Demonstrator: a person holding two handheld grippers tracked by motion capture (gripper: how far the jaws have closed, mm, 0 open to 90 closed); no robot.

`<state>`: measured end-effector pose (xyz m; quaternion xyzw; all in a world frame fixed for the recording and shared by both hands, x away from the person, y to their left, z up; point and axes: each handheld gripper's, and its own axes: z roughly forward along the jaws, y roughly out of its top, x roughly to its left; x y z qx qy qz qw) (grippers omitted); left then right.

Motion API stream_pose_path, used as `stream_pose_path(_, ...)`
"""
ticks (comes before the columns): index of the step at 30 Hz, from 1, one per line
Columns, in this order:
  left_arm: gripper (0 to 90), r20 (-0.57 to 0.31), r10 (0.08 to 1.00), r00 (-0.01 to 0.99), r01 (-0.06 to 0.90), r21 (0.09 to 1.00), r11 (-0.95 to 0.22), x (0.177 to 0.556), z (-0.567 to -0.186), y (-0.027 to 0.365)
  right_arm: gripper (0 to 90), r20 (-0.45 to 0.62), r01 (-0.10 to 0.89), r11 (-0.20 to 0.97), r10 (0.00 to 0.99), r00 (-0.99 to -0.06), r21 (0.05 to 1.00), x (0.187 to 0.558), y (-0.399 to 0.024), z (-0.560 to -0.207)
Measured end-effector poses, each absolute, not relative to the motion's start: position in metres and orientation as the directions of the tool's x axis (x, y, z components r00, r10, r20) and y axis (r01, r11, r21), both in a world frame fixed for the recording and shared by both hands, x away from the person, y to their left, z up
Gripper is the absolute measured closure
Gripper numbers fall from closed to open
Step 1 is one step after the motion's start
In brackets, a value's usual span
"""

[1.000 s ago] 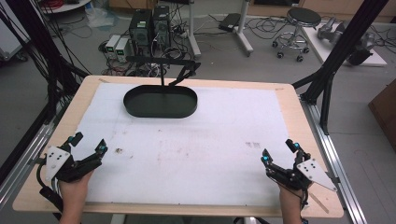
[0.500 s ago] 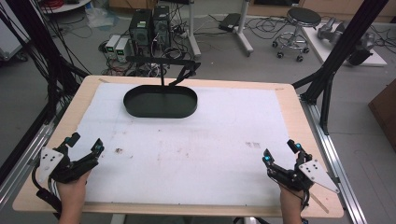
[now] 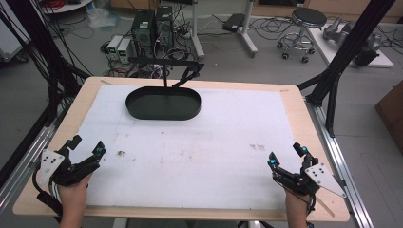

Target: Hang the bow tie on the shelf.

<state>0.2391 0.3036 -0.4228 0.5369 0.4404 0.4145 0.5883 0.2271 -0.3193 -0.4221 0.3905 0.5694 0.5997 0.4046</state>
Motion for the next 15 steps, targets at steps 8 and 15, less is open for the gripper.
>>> stream_pose_path(8,18.0,-0.073,0.962,0.264,-0.013,0.997,0.080,0.2387,-0.4231,0.3054,10.8,0.009,-0.035,-0.023,0.931,-0.365,0.999,0.2264,-0.3176,-0.4218)
stream_pose_path(15,18.0,-0.069,0.962,0.264,-0.012,0.997,0.075,0.2393,-0.4232,0.3052,10.8,0.000,-0.041,-0.015,0.932,-0.362,0.999,0.2271,-0.3181,-0.4215)
